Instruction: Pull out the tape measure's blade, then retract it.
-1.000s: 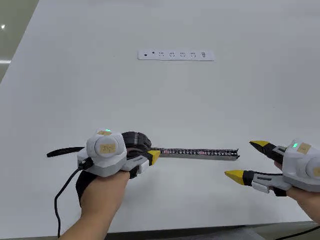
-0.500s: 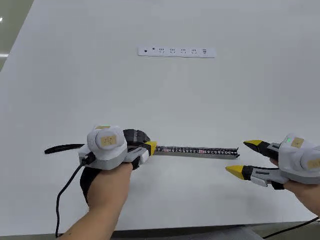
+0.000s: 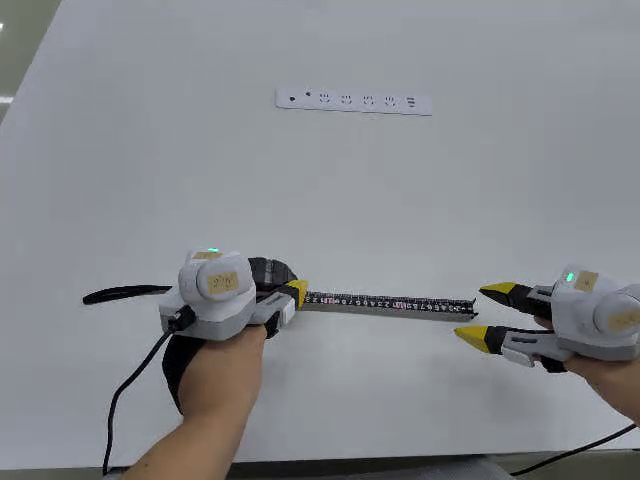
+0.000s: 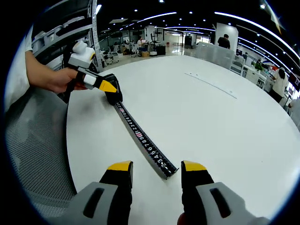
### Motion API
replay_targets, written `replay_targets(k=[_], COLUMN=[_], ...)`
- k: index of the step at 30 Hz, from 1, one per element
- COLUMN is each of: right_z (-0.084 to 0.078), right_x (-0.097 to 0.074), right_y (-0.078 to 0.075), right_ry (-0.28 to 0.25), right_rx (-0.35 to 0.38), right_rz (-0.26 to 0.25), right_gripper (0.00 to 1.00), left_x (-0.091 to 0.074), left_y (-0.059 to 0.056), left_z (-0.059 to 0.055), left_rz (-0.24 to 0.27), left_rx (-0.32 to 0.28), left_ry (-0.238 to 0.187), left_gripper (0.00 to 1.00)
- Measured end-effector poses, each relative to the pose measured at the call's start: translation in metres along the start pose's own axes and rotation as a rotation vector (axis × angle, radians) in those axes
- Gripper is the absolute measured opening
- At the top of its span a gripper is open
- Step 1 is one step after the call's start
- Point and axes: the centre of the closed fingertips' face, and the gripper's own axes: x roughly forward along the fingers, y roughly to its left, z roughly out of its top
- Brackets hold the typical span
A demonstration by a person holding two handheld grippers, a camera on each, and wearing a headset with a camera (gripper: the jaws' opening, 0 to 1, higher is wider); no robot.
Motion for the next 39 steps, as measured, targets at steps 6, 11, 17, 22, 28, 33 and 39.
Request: replay_targets(k=[6,11,17,22,28,33,39], right_z=[-0.003,-0.009,-0.018,-0.019,-0.024,-0.025,-0.026], right_x=[0.003,0.013,0.020,0.021,0.024,0.026,0.027], right_y=[-0.005,-0.010,-0.009,-0.014,-0.014,-0.016,-0.016], right_ry=[0.015,0.046,0.084,0.084,0.106,0.115,0.121], right_rx=[-0.017,-0.042,-0.065,-0.072,-0.098,-0.114,-0.137], right_rz=[0.006,0.039,0.074,0.088,0.109,0.123,0.132], right_gripper=[0.33,0.29,0.27,0.23,0.19,0.15,0.14], left_x=[0.001,0.001,0.001,0.002,0.002,0.002,0.002], left_y=[0.000,0.000,0.000,-0.001,0.000,0.000,0.000], left_z=[0.000,0.000,0.000,0.000,0.000,0.000,-0.001], left_rz=[-0.004,-0.008,-0.011,-0.012,-0.015,-0.016,-0.014], left_rx=[0.001,0.003,0.003,0.002,0.002,0.004,0.006], left_ry=[-0.004,-0.004,-0.002,0.001,0.004,0.005,0.002], left_gripper=[0.62,0.62,0.62,0.62,0.61,0.61,0.61])
